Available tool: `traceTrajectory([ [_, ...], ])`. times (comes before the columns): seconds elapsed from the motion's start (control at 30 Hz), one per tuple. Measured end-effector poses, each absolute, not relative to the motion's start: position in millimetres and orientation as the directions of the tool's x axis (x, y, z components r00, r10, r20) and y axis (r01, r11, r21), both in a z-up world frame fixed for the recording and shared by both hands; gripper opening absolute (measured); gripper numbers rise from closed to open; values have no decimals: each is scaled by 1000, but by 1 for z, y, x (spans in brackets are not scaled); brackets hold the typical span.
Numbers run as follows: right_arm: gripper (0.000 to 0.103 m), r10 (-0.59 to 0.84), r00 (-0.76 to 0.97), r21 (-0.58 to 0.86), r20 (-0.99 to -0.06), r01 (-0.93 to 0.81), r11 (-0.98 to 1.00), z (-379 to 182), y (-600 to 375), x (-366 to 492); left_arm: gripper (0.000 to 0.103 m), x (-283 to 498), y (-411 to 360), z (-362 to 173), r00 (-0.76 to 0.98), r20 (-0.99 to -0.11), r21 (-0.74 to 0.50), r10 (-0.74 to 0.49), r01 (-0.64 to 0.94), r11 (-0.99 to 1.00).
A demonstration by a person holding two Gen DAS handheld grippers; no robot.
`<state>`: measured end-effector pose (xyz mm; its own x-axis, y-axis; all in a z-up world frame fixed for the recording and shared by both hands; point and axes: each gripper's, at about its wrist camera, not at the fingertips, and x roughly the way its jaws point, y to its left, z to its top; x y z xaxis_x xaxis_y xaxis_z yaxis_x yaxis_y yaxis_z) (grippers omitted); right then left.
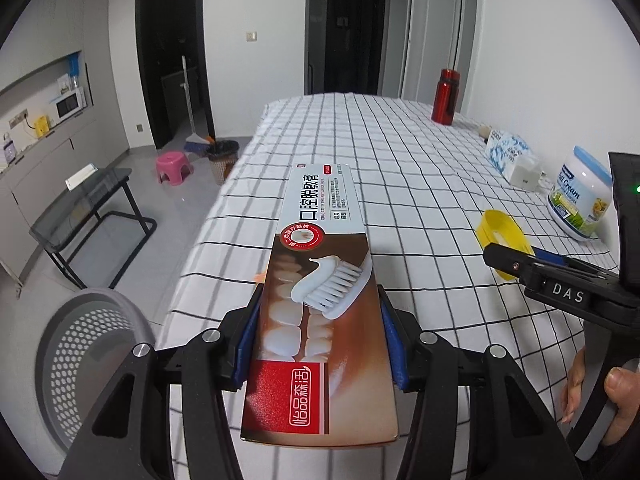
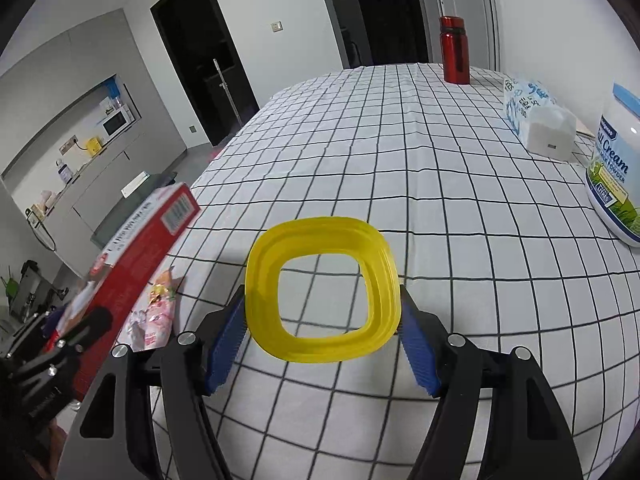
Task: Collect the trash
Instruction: 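Carry lid and toothpaste box over the basket and open both tools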
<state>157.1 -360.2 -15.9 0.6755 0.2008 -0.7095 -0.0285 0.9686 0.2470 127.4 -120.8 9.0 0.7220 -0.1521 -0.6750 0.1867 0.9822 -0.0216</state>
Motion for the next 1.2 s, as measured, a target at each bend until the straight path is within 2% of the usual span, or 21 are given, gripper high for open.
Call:
traceTrajectory([
  [0.3, 68, 209, 662, 230, -719, -57, 972, -14, -322, 130, 50, 103, -66, 17, 746, -653, -31, -132, 148, 989],
  [0.77, 68, 275, 641, 237, -716, -148, 960, -12, -210, 98, 50, 67, 33, 10, 756, -646, -81, -108, 73, 994],
  [1.2, 68, 358, 554, 213, -751, -309, 927, -27, -82, 111, 50, 54, 128, -19, 722, -691, -80, -18, -52, 995],
])
